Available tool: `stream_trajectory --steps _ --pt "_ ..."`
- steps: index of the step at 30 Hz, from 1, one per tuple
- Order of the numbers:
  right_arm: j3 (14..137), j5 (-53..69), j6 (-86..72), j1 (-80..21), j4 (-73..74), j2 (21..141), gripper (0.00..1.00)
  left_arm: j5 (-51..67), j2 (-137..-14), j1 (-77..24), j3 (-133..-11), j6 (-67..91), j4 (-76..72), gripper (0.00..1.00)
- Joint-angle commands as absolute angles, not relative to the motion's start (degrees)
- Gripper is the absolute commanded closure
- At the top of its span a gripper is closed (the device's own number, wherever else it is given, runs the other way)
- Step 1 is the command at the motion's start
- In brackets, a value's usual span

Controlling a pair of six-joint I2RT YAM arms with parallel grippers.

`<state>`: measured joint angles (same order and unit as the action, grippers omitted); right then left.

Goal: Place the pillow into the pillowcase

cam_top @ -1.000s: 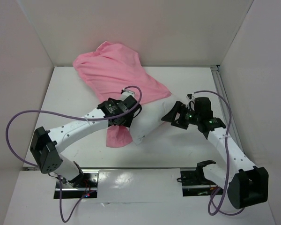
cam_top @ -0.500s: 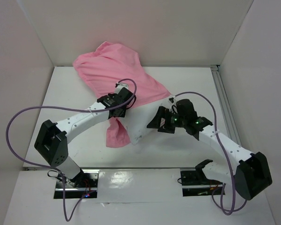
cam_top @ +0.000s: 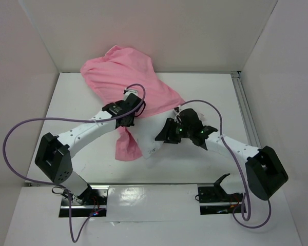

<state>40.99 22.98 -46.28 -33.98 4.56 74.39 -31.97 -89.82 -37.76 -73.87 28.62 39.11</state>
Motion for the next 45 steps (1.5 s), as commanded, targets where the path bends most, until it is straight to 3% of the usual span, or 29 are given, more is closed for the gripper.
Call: stream_trajectory --steps 1,2,9,13,18,21,27,31,34,36,42,45 --pt "45.9 21.2 -45.4 -33.1 -4.7 78.2 0.92 -26.7 -85.0 -39.6 -78.1 28.5 41.8 1.0" --pt "50.7 22.1 -44.0 -31.6 -4.7 79.6 1.0 -24.6 -84.2 -40.7 -79.4 28.0 41.8 1.0" --pt "82.7 22.6 -33.3 -30.8 10.9 86.0 1.0 -4.4 -83.4 -43.1 -106.1 25.5 43.2 1.0" --pt "75.4 19.9 -35.1 -34.3 7.1 82.4 1.0 4.0 -84.6 -43.1 -112.9 26.7 43.2 1.0" --pt "58.5 22.1 -43.8 -34.8 -8.9 88.3 1.0 11.2 -80.4 -42.5 -102.7 31.5 37.0 1.0" --pt "57.7 24.3 -46.1 -34.3 -13.0 93.7 1.0 12.6 -77.7 -41.1 -98.2 33.6 35.2 1.0" --pt "73.4 25.0 -44.5 -29.3 -9.1 93.6 1.0 17.0 -81.8 -34.7 -101.8 34.1 34.6 1.0" --pt "86.3 25.0 -41.6 -25.5 -4.1 89.3 1.0 22.6 -91.2 -32.9 -123.4 33.1 38.0 1.0" --pt "86.3 24.3 -39.9 -25.5 -2.6 85.6 1.0 23.7 -93.3 -32.9 -128.6 33.8 38.1 1.0" --pt "80.5 24.3 -39.3 -26.9 -2.6 83.5 1.0 24.6 -92.1 -32.9 -125.1 36.0 36.8 1.0" --pt "52.9 25.0 -41.1 -29.4 -7.6 81.6 1.0 21.3 -77.6 -39.4 -92.6 42.0 28.2 1.0" --pt "45.9 26.6 -39.0 -28.8 -5.1 81.6 1.0 21.3 -73.9 -40.2 -82.6 42.1 29.7 0.62"
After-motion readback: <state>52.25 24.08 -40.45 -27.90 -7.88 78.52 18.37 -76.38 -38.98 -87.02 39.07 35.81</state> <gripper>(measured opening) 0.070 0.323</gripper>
